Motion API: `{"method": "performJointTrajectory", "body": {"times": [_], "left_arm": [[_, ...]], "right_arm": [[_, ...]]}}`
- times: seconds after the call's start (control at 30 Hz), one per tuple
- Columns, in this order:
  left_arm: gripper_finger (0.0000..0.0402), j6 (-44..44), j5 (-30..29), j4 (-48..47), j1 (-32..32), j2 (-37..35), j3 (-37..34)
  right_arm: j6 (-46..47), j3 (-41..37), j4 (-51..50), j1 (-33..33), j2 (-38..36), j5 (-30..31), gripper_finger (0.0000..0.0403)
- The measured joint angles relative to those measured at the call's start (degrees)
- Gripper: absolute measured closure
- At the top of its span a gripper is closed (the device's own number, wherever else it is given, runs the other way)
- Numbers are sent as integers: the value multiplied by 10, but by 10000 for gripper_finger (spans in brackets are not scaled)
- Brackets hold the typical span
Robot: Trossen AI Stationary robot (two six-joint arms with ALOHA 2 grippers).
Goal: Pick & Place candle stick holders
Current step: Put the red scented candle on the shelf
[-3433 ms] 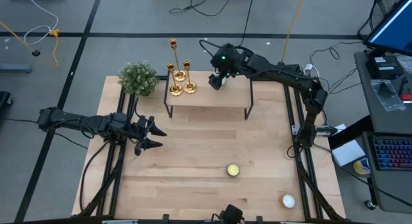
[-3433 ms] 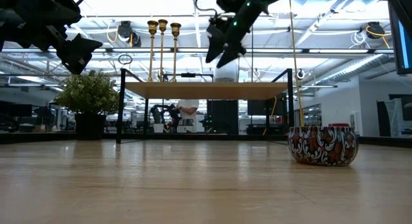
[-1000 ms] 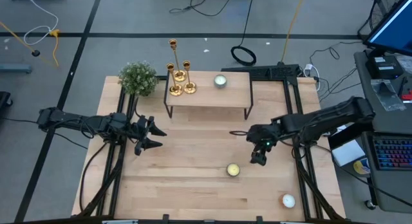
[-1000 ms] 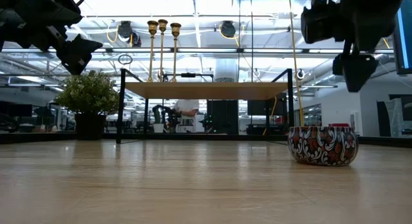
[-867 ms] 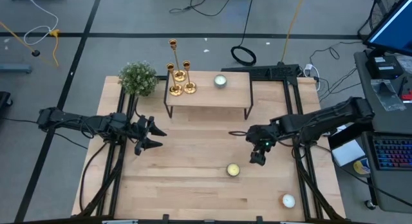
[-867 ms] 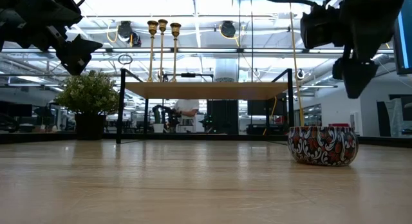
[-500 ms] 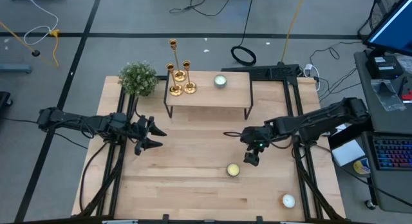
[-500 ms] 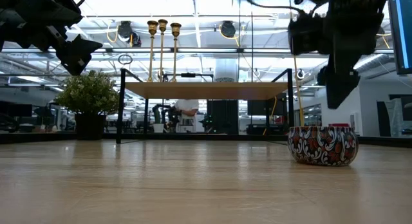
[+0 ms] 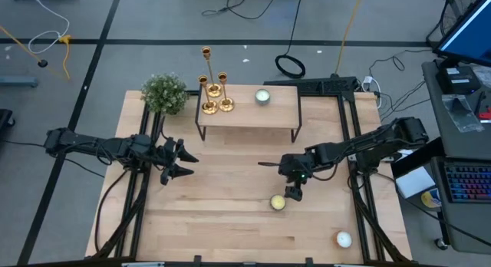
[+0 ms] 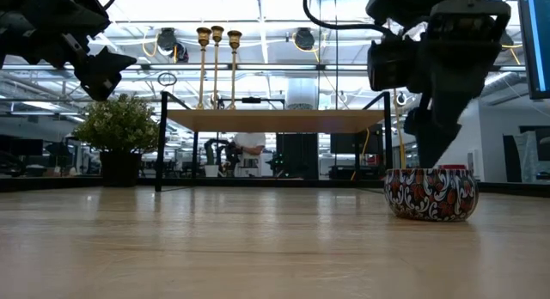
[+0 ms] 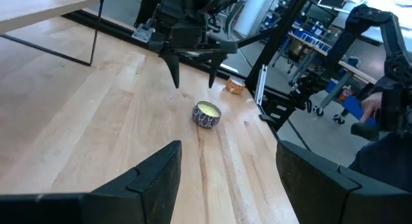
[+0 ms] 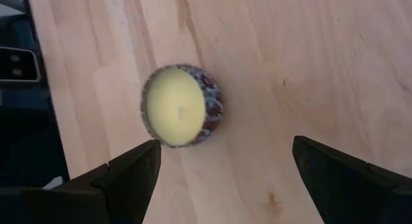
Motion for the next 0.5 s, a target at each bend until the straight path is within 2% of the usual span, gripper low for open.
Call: {"method": "performJointTrajectory", "body": {"times": [0.33,0.5], "left_arm": [[149,-2,0,0,0,0,0],[149,-3,0,0,0,0,0]], "right_arm": [[-26,0,31,2,0,18,62],[-87,0,75,16,0,36,62]]}}
